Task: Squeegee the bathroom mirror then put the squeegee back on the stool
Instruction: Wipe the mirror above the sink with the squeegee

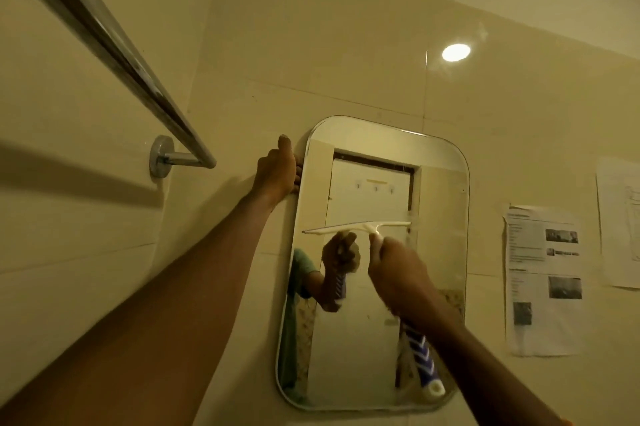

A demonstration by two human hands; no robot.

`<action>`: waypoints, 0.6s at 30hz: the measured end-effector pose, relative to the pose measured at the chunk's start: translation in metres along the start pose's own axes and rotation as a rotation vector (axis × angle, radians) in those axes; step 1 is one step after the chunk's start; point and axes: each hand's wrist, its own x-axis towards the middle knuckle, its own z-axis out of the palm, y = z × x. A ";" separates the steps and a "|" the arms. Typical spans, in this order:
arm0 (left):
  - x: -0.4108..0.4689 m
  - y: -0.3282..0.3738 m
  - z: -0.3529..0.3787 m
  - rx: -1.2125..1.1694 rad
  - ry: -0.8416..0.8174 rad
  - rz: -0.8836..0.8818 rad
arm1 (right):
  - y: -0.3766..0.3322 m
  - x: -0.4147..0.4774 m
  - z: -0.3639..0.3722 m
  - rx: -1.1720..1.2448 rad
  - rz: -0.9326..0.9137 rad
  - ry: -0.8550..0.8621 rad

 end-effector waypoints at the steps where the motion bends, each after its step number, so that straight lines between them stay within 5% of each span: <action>1: -0.002 0.000 0.000 0.019 0.006 0.012 | -0.009 0.007 -0.009 0.049 0.006 0.010; 6: -0.003 -0.001 -0.004 0.021 -0.026 -0.033 | -0.051 0.056 -0.039 0.138 -0.106 0.157; 18: -0.008 0.003 -0.004 0.049 -0.021 -0.043 | 0.019 -0.047 0.017 -0.031 -0.043 -0.055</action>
